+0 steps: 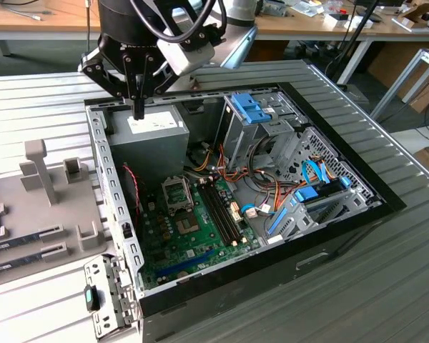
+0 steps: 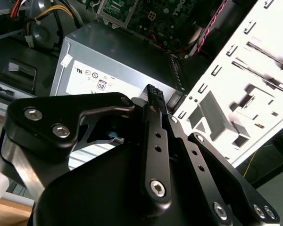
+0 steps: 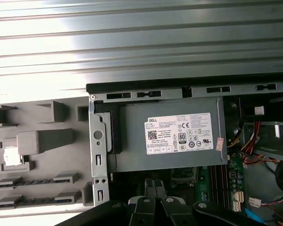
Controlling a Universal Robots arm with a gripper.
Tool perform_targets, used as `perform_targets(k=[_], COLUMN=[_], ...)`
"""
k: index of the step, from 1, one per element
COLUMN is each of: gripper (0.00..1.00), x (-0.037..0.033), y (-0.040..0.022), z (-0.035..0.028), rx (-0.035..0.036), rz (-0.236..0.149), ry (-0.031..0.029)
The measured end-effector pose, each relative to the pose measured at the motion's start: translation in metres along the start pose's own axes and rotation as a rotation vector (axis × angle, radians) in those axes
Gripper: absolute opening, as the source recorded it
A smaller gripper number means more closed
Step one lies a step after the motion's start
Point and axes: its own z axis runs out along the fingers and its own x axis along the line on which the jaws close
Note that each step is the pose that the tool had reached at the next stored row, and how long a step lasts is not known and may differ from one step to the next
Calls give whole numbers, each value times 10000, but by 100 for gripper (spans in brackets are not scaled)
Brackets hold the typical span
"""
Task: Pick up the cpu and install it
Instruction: 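Reach for the cpu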
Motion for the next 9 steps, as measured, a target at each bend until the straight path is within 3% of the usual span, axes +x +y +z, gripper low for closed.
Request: perform_targets(k=[9], gripper=[11], x=[45], y=[-3], z=[-2], rx=[1], rz=[1], ry=[1])
